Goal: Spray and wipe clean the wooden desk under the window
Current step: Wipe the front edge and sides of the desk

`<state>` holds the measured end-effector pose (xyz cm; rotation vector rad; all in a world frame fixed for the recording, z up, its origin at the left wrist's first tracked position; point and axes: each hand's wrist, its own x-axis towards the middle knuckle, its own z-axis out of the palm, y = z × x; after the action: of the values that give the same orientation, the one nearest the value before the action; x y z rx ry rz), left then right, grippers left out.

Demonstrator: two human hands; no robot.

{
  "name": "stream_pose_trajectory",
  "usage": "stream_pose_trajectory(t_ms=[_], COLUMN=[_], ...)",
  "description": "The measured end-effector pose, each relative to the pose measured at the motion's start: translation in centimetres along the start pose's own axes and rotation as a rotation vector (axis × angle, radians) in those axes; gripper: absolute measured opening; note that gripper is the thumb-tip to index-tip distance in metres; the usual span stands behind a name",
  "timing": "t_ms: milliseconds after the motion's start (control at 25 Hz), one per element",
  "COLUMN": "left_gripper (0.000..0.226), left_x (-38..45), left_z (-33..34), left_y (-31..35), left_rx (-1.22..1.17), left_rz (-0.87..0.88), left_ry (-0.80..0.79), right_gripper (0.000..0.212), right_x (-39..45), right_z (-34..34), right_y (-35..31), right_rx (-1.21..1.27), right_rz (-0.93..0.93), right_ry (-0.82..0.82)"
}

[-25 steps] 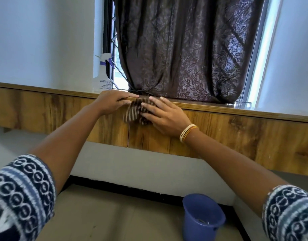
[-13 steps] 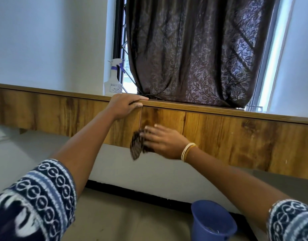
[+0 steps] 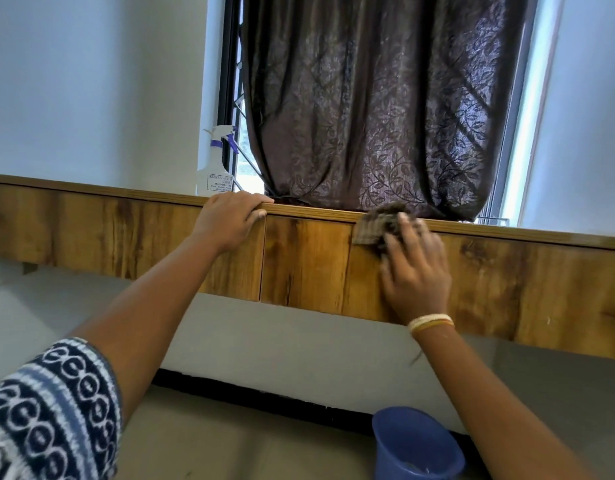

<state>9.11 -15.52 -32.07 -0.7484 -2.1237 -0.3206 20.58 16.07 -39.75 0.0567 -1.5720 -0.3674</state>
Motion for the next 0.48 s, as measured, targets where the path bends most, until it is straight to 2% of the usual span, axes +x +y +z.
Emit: stream_pose_trajectory(t_ms=[80,160,200,240,320,360,400,480], left_gripper=[0.037,0.044,0.044,0.042,0.044,0.047,0.048,0.052], left_x=[-0.9,-1.7,-1.7,-1.5,-0.4,0.1,0.6,1.0], left_z=[0.0,0.2,0.3,0.5,0.8,0.9,1.1,1.9], left_y=[1.9,5.3,7.4,9.3,12.8,14.0,14.9,15.9], left_rx=[0.077,0.137,0.132,0.114,0.071,0.063,0.068,0.093], left_rz=[-0.094,-0.12,-0.082,-0.018,0.104,0.139,0.163,0.182], left_ry=[0.006,0.052,0.068,0.069,0.031,0.007,0.006,0.007], right_gripper=[0.037,0.036,0.036,0.036,0.034,0.033,0.031,0.029], right_x=[-1.9,-1.6,-1.0,-0.8,-1.4,-1.6,-1.6,-1.7], right_z=[-1.2,-1.2,-0.8,-0.4,0.4,0.6,0.5,-0.4], right_y=[2.4,1.3,-0.2,-1.8,-3.0,-2.3,-0.9,2.4], right_rx=[-0.044,-0.015,0.01,0.049,0.1,0.102,0.1,0.067], right_rz=[0.245,0.44,0.413,0.275,-0.124,-0.224,-0.233,-0.085], right_ry=[0.043,0.076,0.073,0.04,-0.064,-0.088,-0.068,0.022])
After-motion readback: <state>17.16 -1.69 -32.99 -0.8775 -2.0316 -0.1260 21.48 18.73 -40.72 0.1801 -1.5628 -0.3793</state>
